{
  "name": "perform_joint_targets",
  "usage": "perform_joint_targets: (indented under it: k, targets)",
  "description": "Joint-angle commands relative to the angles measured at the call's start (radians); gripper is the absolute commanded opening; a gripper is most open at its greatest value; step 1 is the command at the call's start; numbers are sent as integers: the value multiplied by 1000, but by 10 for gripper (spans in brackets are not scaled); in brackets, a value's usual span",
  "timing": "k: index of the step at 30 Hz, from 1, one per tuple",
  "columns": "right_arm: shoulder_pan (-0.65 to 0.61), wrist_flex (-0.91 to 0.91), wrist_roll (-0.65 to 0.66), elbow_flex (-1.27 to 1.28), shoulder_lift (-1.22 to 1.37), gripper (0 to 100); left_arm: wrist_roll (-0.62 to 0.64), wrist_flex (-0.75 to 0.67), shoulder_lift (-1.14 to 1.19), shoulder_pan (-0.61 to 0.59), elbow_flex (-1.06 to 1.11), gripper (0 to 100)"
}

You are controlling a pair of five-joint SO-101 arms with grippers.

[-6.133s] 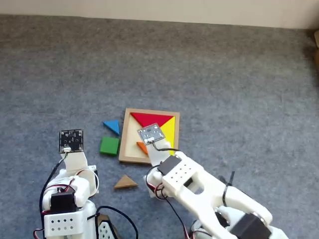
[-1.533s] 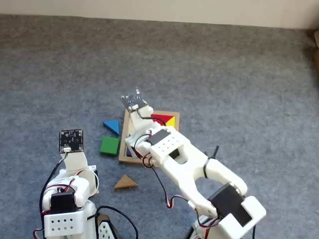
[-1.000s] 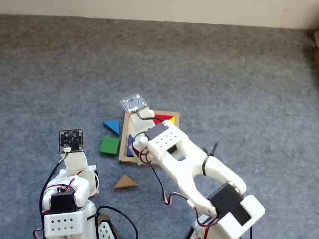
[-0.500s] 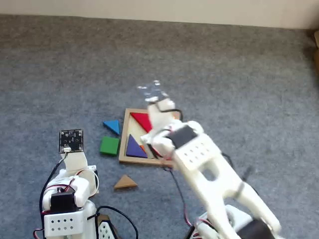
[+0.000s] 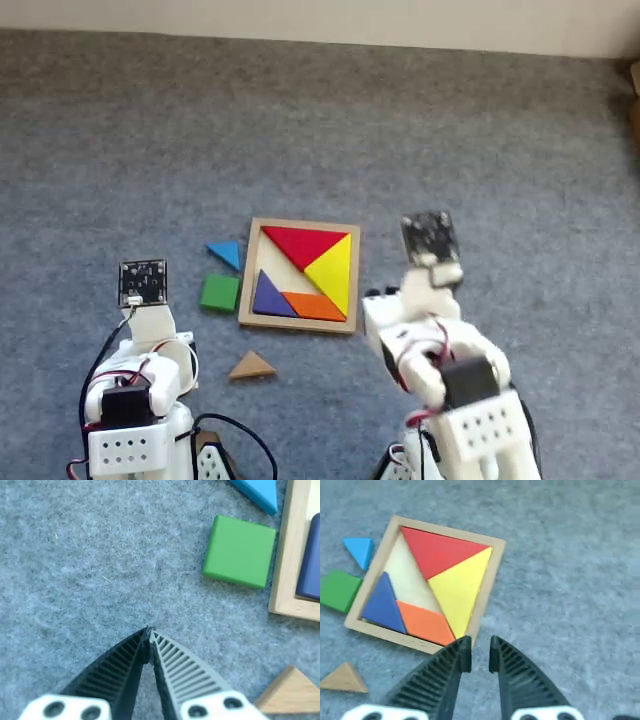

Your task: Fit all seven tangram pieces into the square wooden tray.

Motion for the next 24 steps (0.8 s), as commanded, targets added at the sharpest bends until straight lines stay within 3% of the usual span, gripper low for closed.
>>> perform_joint_targets:
  k: [1,8,24]
  targets:
    - [64,19,0,74,-193,74,-11,5,-36,-16,21,7]
    - [165,19,0,285,-515,74,-11,5,-36,-12,21,7]
    - [246,8,-2,619,-513,74,-11,5,-36,13,21,7]
